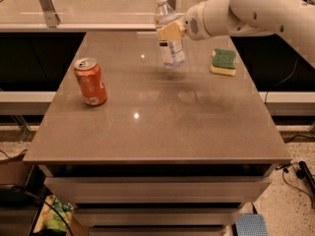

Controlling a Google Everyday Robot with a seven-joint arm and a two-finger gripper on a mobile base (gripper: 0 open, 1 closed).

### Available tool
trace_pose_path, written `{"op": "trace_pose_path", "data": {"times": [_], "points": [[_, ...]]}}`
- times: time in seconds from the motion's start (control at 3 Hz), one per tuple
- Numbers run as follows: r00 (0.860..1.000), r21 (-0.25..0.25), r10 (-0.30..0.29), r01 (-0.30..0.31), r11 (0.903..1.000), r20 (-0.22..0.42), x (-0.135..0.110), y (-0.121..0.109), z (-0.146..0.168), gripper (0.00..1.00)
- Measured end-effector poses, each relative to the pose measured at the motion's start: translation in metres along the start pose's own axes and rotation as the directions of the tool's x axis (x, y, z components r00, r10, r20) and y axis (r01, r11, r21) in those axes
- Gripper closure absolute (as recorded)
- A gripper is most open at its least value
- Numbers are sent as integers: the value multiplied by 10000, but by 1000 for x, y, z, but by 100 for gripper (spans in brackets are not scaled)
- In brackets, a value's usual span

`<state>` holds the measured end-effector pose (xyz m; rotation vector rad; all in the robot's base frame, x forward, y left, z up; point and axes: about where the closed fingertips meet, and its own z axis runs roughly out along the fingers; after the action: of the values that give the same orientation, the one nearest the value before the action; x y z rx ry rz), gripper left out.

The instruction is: Knock blue plastic bottle over

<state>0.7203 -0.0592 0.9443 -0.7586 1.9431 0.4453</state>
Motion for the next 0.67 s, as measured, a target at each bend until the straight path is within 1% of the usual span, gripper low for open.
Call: {"op": "trace_pose_path", "data": {"times": [0.33, 0.67], "points": [[9944, 185, -47, 67, 9998, -1055, -9, -5, -8, 100], [9758, 9, -37, 40, 10000, -2187, -10, -2, -5, 100]]}}
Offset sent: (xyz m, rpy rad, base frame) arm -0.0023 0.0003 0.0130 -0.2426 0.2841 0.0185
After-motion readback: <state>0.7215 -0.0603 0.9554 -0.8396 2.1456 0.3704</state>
